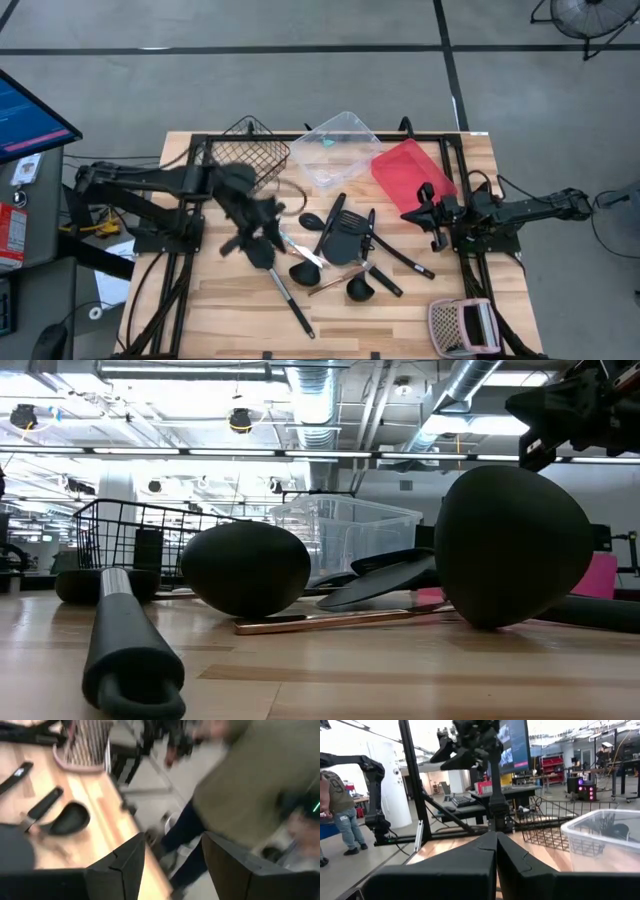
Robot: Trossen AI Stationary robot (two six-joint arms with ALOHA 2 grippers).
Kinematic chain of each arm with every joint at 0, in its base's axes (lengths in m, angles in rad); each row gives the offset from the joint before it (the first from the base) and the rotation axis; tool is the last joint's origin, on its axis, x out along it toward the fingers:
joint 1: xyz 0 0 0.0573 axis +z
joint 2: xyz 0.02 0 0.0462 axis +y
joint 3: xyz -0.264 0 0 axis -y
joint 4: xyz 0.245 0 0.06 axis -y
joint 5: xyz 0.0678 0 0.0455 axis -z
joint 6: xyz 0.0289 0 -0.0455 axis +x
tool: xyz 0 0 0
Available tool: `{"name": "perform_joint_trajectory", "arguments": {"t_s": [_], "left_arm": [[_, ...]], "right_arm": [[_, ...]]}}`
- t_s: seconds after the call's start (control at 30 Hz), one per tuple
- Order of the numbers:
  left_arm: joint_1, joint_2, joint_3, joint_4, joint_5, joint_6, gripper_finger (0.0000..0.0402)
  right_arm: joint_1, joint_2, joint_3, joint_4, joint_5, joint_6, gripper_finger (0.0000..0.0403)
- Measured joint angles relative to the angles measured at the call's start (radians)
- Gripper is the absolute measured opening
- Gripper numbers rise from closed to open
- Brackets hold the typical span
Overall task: Pick & Place Kitchen Items
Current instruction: Put the bottom left spatula into the wire basket
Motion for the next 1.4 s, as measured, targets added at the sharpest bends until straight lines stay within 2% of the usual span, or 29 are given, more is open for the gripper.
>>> {"name": "perform_joint_trajectory", "arguments": {"t_s": [0.17,0.3,0.53,0.67,0.9,1.03,1.17,1.3,1.4], "left_arm": [[-0.098,0.03,0.0,-0.165,-0.148,0.275,0.0196],[-0.139,0.076,0.0,-0.198,-0.26,0.355,0.0223],[-0.181,0.186,0.0,-0.236,-0.333,0.389,0.0276],[-0.198,0.24,0.0,-0.305,-0.379,0.396,0.0291],[-0.232,0.324,0.0,-0.316,-0.486,0.512,0.0294],[-0.246,0.388,0.0,-0.316,-0.498,0.515,0.0294],[-0.254,0.44,0.0,-0.317,-0.573,0.515,0.0294],[-0.248,0.448,-0.008,-0.309,-0.605,0.514,0.0294],[-0.25,0.435,-0.058,-0.312,-0.61,0.507,0.0294]], "right_arm": [[0.0,0.0,0.0,-0.048,0.015,0.059,0.0],[0.0,0.0,0.0,-0.06,0.031,0.103,0.0],[0.0,0.0,0.0,-0.06,0.03,0.104,0.0],[0.0,0.0,0.0,-0.059,0.027,0.104,0.0],[0.0,0.0,0.0,-0.06,0.027,0.104,0.0],[0.0,0.0,0.0,-0.064,0.027,0.104,0.0],[0.0,0.0,0.0,-0.064,0.027,0.104,0.0],[0.0,0.0,0.0,-0.064,0.027,0.104,0.0],[0.0,0.0,0.0,-0.064,0.027,0.104,0.0]]}}
